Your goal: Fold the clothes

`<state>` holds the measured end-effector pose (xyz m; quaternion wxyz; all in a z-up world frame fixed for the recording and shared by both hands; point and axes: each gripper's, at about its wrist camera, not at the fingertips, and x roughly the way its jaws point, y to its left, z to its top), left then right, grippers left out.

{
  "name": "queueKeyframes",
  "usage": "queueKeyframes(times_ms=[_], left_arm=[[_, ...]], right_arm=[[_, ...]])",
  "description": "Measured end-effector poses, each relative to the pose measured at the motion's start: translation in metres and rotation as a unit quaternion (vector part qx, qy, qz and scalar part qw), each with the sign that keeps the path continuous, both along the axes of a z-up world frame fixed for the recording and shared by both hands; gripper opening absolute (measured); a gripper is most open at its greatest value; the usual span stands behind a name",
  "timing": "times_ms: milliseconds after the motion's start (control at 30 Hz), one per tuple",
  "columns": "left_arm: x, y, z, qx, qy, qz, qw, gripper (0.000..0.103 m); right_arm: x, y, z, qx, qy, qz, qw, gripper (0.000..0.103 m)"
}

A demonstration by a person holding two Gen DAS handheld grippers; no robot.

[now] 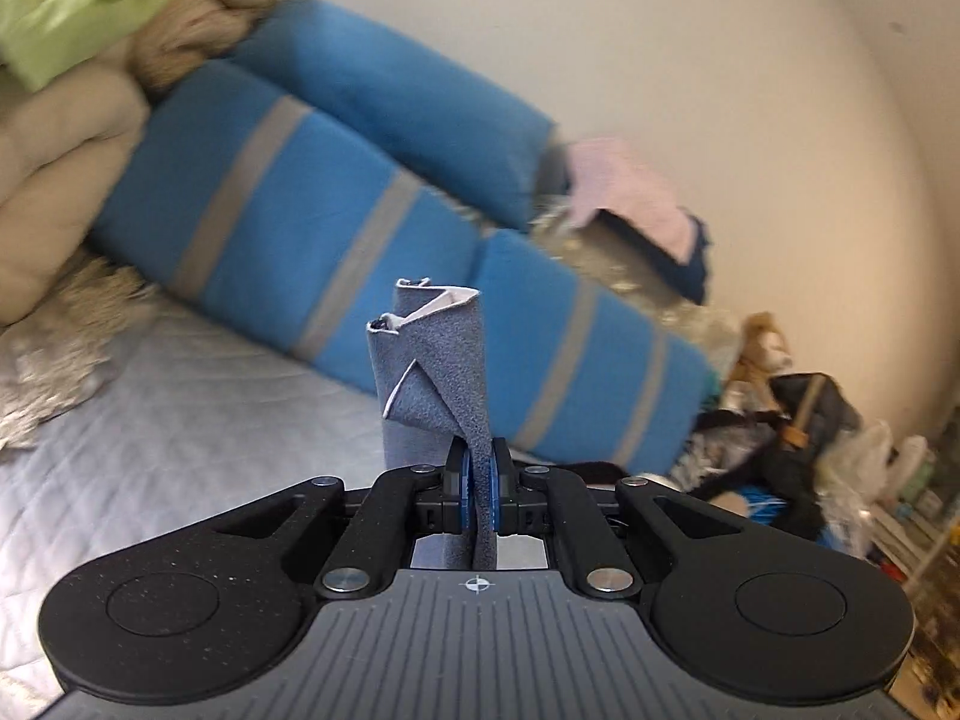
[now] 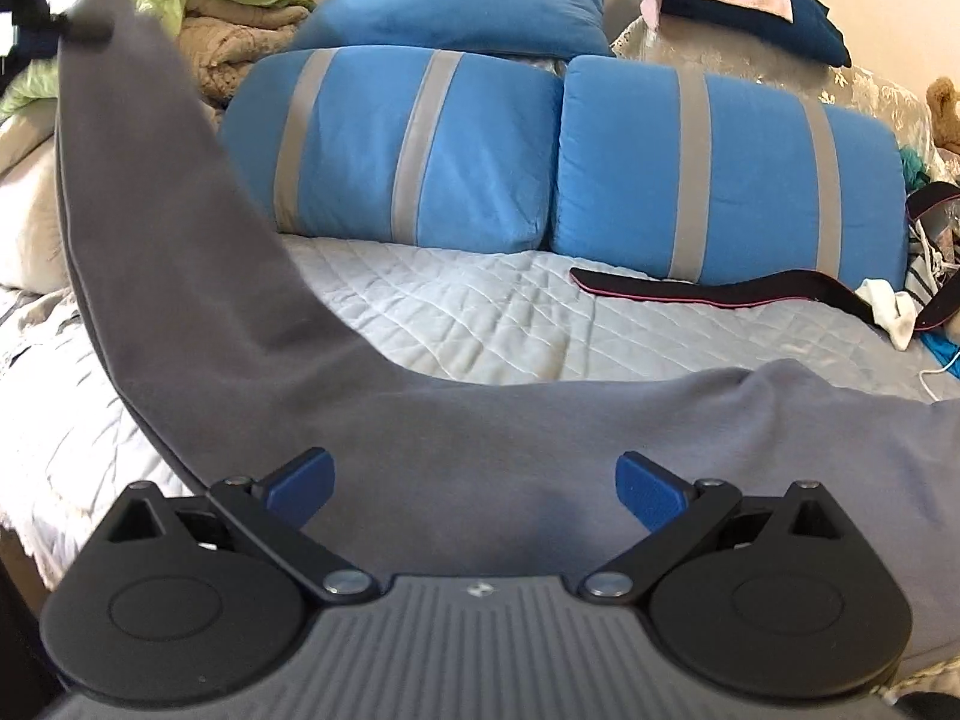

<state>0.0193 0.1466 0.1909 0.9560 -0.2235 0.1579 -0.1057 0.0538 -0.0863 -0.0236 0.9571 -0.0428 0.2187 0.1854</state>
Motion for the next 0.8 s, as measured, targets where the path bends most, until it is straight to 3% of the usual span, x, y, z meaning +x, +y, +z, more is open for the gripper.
queueKeyframes(times_ms=[167, 400, 633, 800], left_arm=[[0.007, -0.035, 0.020, 0.020, -0.007, -0.043, 0.9988, 0.004], [0.023, -0.103, 0.029, 0.052, -0.015, -0.109, 0.9926, 0.004], [0.049, -0.178, 0.013, 0.081, 0.003, -0.184, 0.9795, 0.005], [0.076, -0.216, -0.013, 0.081, 0.043, -0.218, 0.9716, 0.005]], right_arm=[[0.007, 0.007, -0.018, -0.011, 0.015, -0.005, 1.000, 0.103], [0.005, -0.001, -0.021, -0.036, 0.007, -0.014, 0.999, 0.103], [0.005, -0.002, -0.021, -0.045, 0.012, -0.007, 0.999, 0.103], [0.004, -0.014, -0.016, -0.054, 0.025, 0.023, 0.998, 0.103]])
